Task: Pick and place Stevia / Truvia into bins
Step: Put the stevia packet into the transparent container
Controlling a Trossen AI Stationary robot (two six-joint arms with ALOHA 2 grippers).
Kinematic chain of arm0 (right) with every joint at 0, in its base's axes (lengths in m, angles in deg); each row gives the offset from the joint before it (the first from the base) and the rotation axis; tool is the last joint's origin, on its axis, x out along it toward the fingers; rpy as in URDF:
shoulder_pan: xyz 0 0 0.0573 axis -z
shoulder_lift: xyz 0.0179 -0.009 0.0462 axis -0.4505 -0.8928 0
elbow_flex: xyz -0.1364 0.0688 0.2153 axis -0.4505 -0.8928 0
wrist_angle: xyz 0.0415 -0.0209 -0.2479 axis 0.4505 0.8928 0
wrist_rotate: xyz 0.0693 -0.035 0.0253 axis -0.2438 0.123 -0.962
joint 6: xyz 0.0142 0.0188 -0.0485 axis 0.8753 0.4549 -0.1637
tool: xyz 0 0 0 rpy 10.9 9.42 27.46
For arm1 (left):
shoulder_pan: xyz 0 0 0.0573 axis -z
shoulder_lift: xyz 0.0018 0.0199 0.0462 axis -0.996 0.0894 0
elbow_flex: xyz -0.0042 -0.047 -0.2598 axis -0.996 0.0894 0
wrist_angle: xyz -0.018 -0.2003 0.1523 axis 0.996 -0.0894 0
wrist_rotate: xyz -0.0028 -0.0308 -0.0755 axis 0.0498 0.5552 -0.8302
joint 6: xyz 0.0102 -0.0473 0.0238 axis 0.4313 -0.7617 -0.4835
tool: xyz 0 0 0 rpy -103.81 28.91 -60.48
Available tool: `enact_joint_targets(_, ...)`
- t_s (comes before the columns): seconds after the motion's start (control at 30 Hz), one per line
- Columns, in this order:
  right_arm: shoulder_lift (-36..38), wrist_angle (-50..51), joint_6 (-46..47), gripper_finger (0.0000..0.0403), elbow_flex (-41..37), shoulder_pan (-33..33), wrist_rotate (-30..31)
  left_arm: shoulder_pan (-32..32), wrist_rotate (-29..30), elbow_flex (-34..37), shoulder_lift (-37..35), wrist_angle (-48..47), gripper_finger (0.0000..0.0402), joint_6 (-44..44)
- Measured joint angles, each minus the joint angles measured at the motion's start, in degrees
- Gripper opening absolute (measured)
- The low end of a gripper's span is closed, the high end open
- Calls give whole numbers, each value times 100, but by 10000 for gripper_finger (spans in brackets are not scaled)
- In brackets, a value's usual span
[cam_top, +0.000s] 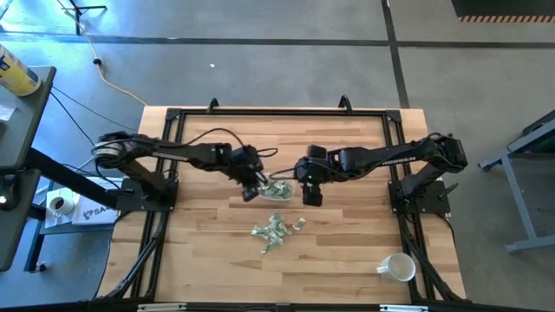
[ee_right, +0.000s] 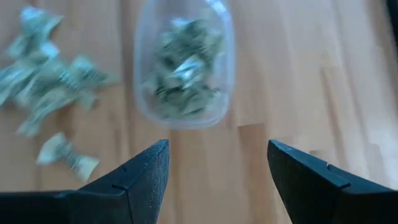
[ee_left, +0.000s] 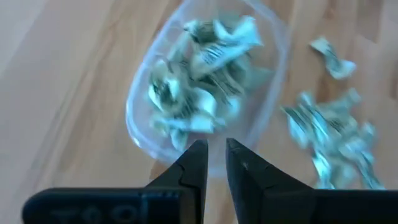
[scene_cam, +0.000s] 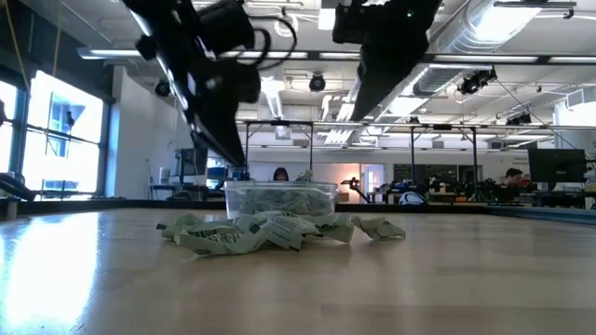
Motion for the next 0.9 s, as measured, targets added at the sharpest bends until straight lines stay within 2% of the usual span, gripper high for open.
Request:
enact_joint_targets(0.17,-25,23,-610,261,0,-389,-162,573,708,0,-1101,-842,91,-29)
enact_joint_targets(0.3,-397,-72,-1129,261,9,-615,-773,1096,1393,0,-1911,-1421,90,-572)
enact_joint_targets(0.47,-1121,-307,-866,261,4,-908,-1345,1788,2291,0,-2749,-2005,90,-1501)
enact_joint_targets(0.7,-1809,-648,-375,261,2,-1279,-1336,2634,2956,0,-3433,-2370,90,-2275)
enact_joint_targets(0.9,-1941,-821,99,256,-3,-1250,-1048,3085,3408,-2,-3641,-2617,90,-2551)
